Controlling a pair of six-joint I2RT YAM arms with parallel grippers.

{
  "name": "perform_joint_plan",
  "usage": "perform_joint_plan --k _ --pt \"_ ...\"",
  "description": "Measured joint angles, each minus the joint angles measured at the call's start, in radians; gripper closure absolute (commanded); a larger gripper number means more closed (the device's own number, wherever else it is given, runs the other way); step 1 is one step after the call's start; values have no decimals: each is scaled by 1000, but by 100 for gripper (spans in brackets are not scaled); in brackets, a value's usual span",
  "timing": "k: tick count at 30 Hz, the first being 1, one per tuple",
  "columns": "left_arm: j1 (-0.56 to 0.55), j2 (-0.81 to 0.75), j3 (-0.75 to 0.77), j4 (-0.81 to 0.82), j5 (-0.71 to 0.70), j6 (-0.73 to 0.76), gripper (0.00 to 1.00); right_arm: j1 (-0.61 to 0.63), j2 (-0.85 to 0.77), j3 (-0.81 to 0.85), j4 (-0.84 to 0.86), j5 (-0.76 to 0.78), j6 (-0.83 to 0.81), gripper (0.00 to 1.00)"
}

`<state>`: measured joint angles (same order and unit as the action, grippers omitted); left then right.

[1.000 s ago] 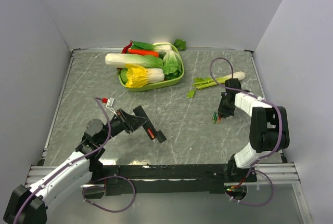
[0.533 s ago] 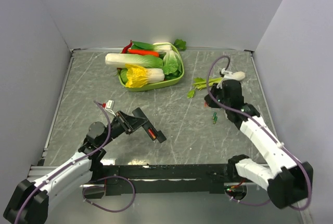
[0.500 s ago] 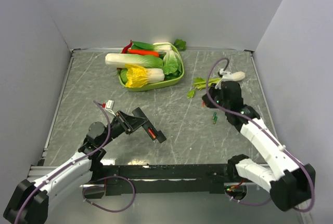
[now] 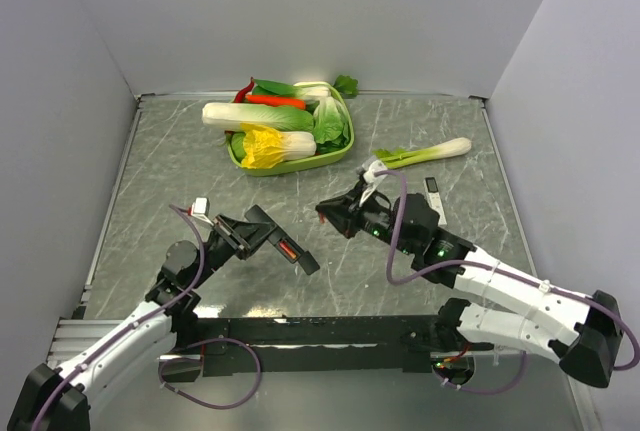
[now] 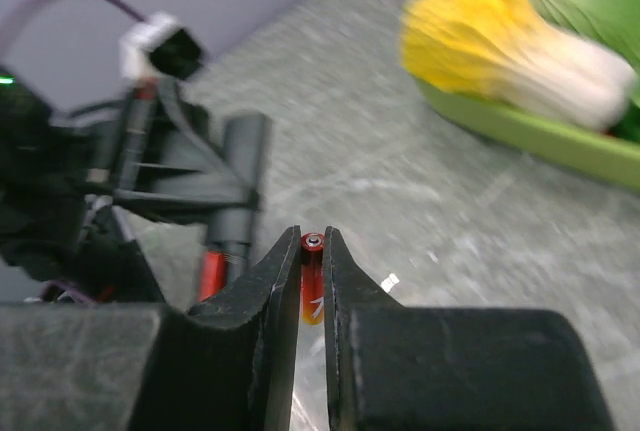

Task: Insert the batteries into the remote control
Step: Load the battery into the remote control.

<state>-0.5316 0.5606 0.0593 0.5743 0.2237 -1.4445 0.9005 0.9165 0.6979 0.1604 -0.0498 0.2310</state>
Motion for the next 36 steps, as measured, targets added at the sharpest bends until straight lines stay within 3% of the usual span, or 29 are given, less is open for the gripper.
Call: perform_joint_plan --k 13,19,36 --pt "0 -95 -14 -110 -57 -116 99 214 153 0 307 -83 -217 97" --pt "0 -114 -14 -130 -59 -159 99 237 182 -27 420 -128 -284 97" --pt "0 -137 -8 -148 -59 -174 99 239 230 -117 475 -115 -364 95"
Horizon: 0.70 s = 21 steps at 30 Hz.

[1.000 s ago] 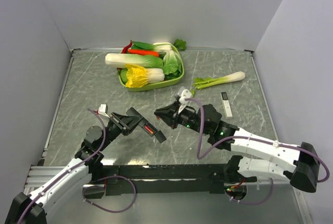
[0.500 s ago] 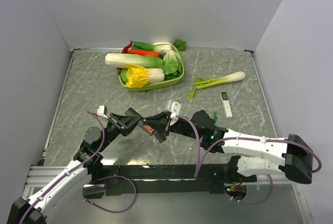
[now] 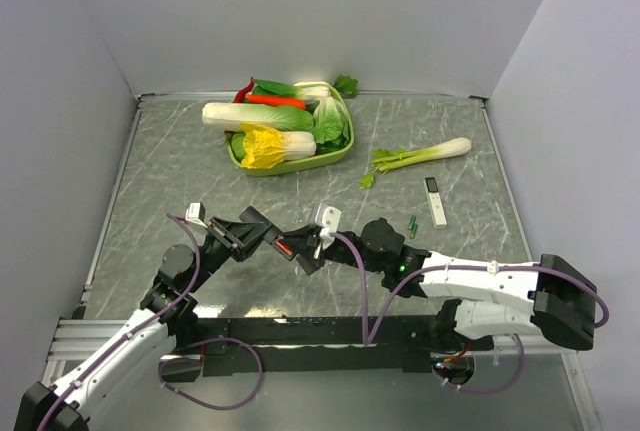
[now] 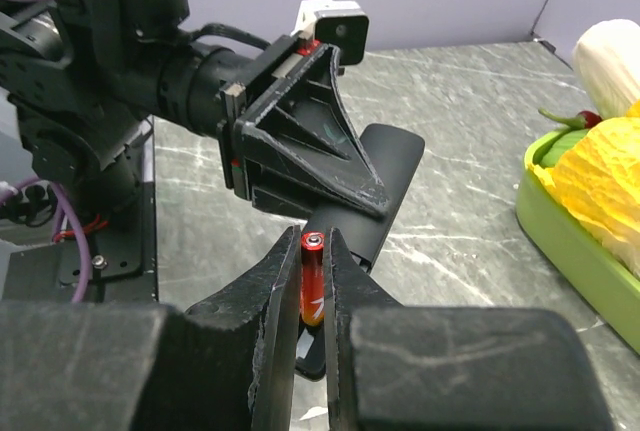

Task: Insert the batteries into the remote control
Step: Load the battery into the remote control.

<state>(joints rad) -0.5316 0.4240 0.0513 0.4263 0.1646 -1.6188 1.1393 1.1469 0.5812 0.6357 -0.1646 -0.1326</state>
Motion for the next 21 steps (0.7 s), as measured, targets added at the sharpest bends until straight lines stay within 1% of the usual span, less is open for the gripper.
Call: perform_joint_plan --k 8,15,16,21 --pt "0 5 2 1 3 1 99 0 11 -19 35 5 -8 92" --pt "0 3 2 -6 3 2 99 0 7 -29 41 5 -14 85" --pt "0 3 2 -6 3 2 99 0 2 -31 38 5 -15 82" --pt "0 3 2 -5 2 1 99 0 -32 -34 2 1 -15 79"
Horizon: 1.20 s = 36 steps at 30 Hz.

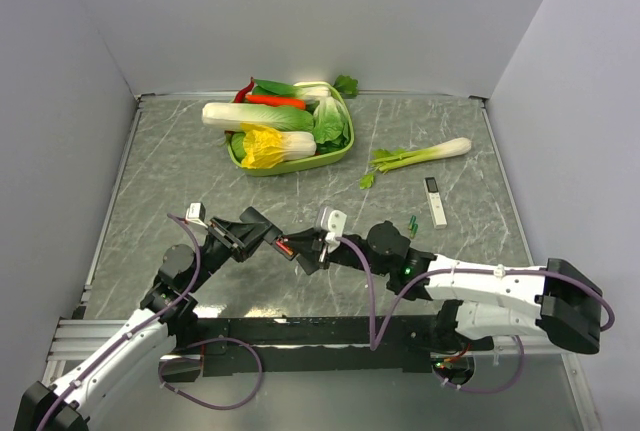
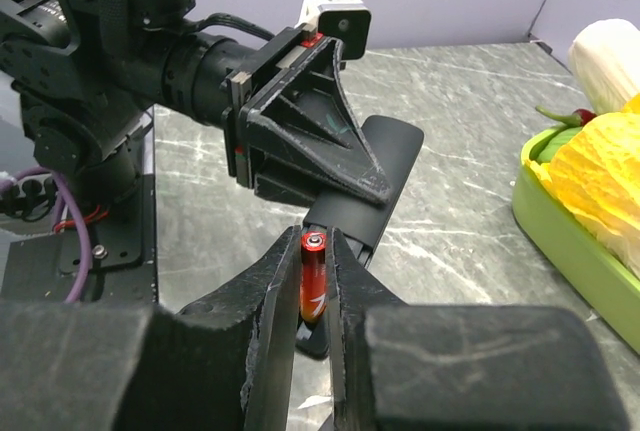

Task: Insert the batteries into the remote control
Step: Load the battery into the remote control.

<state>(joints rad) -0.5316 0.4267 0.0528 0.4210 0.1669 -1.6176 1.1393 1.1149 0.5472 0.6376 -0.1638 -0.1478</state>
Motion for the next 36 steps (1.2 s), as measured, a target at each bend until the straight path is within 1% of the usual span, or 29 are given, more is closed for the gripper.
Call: perform_joint_plan --k 3,21,29,36 --pt "0 0 0 0 0 0 99 0 -18 -10 -13 -4 0 77" --pt "0 -29 0 -33 -11 1 99 0 -76 -43 -63 -40 1 73" --pt "0 -32 0 -46 -15 4 99 0 -94 -50 -97 -39 0 74" --pt "0 -30 0 -48 -16 8 99 0 -89 -50 -105 -36 -8 77"
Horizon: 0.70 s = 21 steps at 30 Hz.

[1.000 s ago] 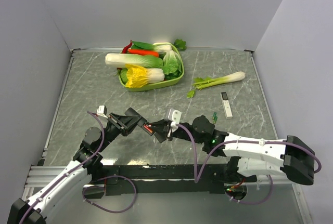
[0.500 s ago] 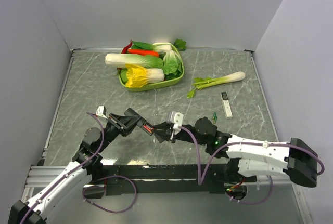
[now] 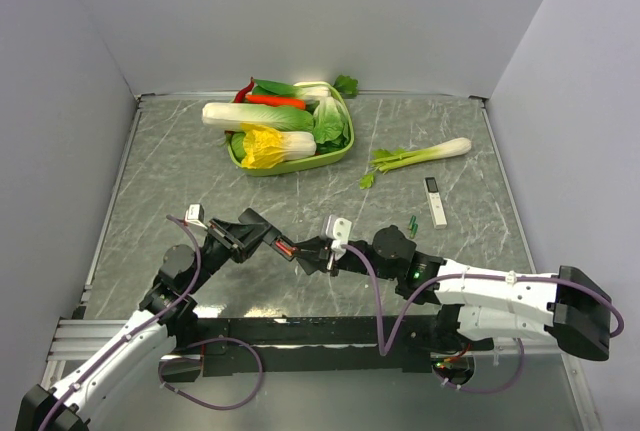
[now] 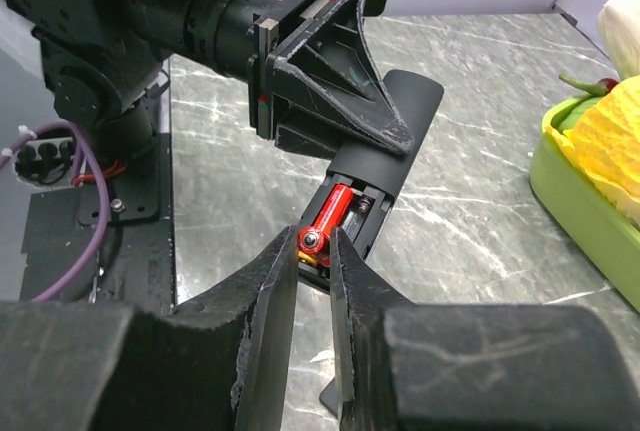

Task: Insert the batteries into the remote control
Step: Load the battery into the remote control.

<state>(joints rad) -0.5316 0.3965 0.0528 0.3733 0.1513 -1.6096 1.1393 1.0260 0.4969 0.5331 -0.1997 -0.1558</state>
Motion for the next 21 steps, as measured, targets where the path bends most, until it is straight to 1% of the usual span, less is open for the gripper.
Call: perform_joint_plan --k 2,4,5,8,15,21 --pt "0 0 0 -6 0 1 99 0 3 0 -6 1 -10 79" --pt "0 0 0 -17 0 2 99 0 3 0 -16 4 -19 86" --pt "0 0 0 -24 0 3 99 0 3 0 -23 8 -25 92" --pt "0 0 0 -42 -1 4 99 0 3 0 -42 16 -33 99" --pt "0 8 0 -39 0 -13 99 0 -4 -11 -30 19 -36 100" --pt "0 6 0 -35 -1 -37 99 0 -3 -29 38 31 -26 100"
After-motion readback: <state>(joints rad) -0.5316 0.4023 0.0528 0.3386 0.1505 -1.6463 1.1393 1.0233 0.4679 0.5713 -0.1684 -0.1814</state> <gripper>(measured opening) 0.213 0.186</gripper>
